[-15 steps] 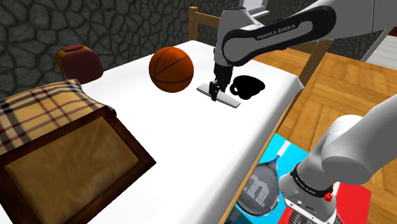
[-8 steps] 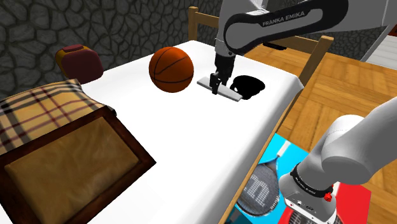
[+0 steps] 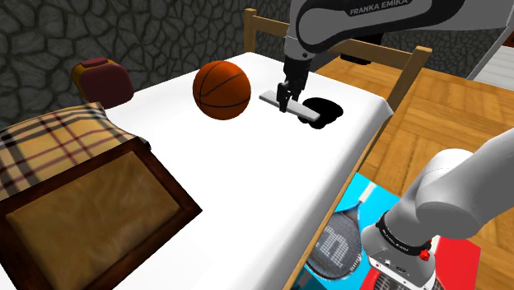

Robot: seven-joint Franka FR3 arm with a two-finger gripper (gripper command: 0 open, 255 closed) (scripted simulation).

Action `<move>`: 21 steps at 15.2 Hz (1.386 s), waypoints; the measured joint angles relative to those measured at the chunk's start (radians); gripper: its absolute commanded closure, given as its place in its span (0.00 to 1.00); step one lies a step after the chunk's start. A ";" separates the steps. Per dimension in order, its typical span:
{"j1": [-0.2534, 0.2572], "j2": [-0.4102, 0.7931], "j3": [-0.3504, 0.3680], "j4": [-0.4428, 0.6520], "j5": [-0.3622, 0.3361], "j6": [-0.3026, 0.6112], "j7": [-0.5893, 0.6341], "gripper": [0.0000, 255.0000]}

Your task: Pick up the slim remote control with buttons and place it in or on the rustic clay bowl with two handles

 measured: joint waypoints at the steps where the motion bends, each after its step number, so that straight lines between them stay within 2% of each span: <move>1: -0.009 -0.008 -0.014 -0.002 -0.004 -0.006 -0.020 1.00; 11: -0.109 -0.019 -0.175 -0.001 -0.054 -0.016 -0.256 1.00; 15: -0.149 0.025 -0.249 0.045 -0.065 -0.015 -0.365 1.00; 21: -0.162 0.038 -0.272 -0.010 -0.070 0.053 -0.399 1.00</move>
